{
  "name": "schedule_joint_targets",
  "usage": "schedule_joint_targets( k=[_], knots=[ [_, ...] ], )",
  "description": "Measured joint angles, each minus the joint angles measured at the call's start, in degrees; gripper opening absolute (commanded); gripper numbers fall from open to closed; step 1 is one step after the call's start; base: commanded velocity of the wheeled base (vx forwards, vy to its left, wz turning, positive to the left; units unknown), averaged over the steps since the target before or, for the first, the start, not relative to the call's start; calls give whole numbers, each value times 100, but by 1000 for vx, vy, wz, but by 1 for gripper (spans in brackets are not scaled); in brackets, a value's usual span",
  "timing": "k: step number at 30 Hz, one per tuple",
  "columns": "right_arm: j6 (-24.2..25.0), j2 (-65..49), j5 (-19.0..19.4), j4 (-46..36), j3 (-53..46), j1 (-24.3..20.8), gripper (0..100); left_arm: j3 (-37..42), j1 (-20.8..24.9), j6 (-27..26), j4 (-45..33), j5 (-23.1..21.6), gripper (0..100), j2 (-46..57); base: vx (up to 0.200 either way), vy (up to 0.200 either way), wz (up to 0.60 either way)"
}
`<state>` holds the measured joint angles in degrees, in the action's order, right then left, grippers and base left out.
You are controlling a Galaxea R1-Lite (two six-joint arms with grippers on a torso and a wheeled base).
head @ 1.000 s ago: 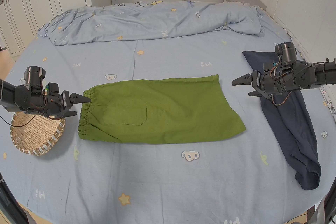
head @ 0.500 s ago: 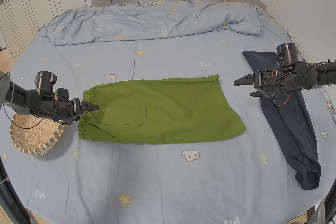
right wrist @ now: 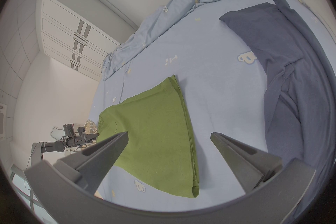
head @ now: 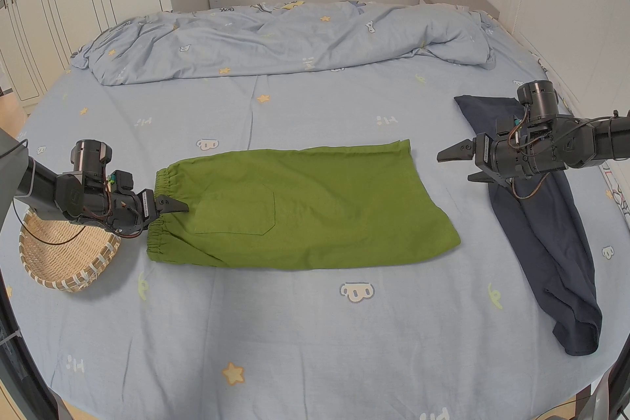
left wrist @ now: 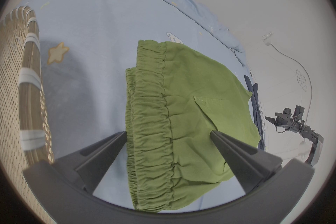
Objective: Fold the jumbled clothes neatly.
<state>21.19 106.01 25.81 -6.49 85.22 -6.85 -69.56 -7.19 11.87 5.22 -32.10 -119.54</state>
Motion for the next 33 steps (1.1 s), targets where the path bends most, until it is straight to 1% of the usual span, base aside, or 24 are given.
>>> schedule_joint_targets(
  k=[5, 14, 15, 33],
  knots=[
    [-1, 7, 0, -2, 2, -6, 100, -6, 33, 71, 173, -4, 100, -121, 0, 0, 0],
    [-1, 9, 2, -2, 2, -6, 100, -124, 48, 397, 184, -59, 100, -232, 0, 0, 0],
    [-1, 9, 2, -2, 2, -9, 100, -130, 48, 405, 182, -61, 0, -234, 0, 0, 0],
    [-72, 20, 0, -5, -102, -11, 100, -119, 55, 466, 162, -63, 0, -79, 0, 0, 0]
  ],
)
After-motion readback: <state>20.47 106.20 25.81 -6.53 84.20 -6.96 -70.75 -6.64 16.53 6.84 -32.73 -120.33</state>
